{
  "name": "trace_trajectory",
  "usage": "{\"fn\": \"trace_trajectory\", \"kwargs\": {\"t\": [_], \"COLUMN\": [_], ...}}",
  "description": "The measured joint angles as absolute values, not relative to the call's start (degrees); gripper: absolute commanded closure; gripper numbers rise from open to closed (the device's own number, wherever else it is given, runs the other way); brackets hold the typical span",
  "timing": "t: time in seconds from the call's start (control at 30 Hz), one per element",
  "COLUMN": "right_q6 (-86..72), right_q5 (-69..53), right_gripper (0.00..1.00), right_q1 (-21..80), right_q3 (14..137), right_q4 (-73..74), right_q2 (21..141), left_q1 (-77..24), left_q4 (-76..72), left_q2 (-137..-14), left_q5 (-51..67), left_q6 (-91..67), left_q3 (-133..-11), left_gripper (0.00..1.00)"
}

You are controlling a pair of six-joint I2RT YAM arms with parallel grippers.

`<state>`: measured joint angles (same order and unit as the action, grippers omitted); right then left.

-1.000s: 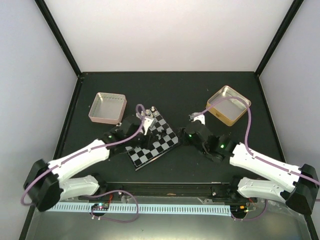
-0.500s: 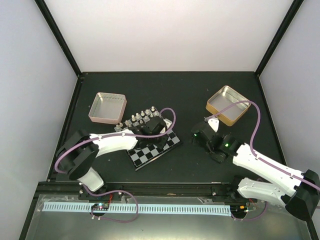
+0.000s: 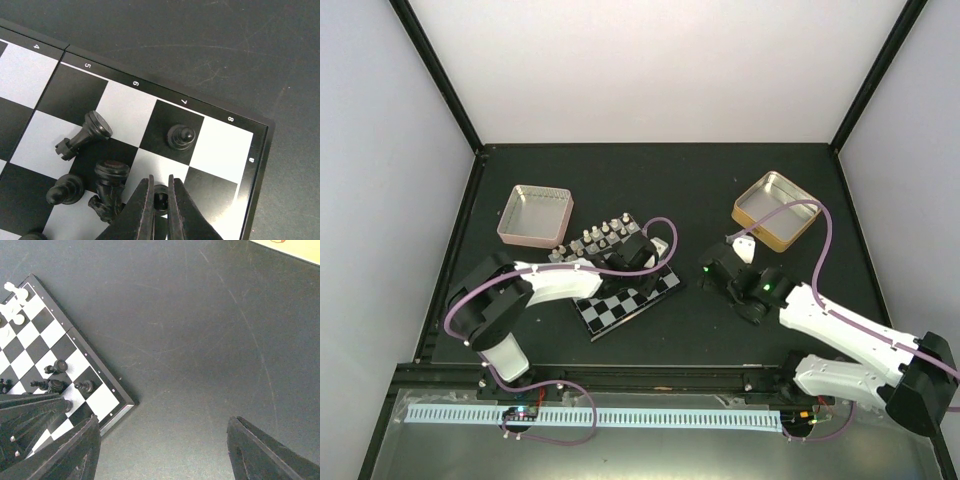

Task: Set up the chess pieces on the board
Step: Place the chess piece on the chessboard.

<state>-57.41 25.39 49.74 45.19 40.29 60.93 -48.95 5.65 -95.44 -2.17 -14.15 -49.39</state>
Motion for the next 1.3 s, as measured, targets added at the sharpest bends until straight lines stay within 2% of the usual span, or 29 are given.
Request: {"fn": "trace_trajectory", "kwargs": {"t": [0.23,0.57,0.67,1.0,1.1,1.3], "right_q6": [-57.4,-57.4,-57.4,-57.4,-57.4,-57.4], "right_q5": [25.4,25.3,25.3,24.5,24.3,23.8], "right_gripper": [0.30,0.30,0.30,0.30,0.30,0.30], "right_q1": [49.7,49.7,49.7,49.7,49.7,49.7], "right_q3": [45.2,45.2,45.2,45.2,45.2,45.2], "right_q4": [40.2,39.8,39.8,39.3,39.0,38.9], "right_q2": [61.7,61.8,61.8,61.2,61.1,61.0], "left_q1": [-48.9,-48.9,-48.9,-48.6,-48.0,-45.3], "left_q4": [4.6,4.7,4.8,8.1,8.7,10.5], "left_q2": [-96.1,-96.1,-96.1,-95.7,-95.0,-92.9], "left_q5": [-3.2,-2.5,-2.1,-1.4,-0.1,3.0], "left_q6": [-13.9,-13.6,-13.7,-15.6,-16.6,-19.5], "left_q3": [-49.4,-49.4,-49.4,-51.6,-51.6,-51.6], "left_gripper": [0.98,0.79,0.71,0.59,0.58,0.64]}}
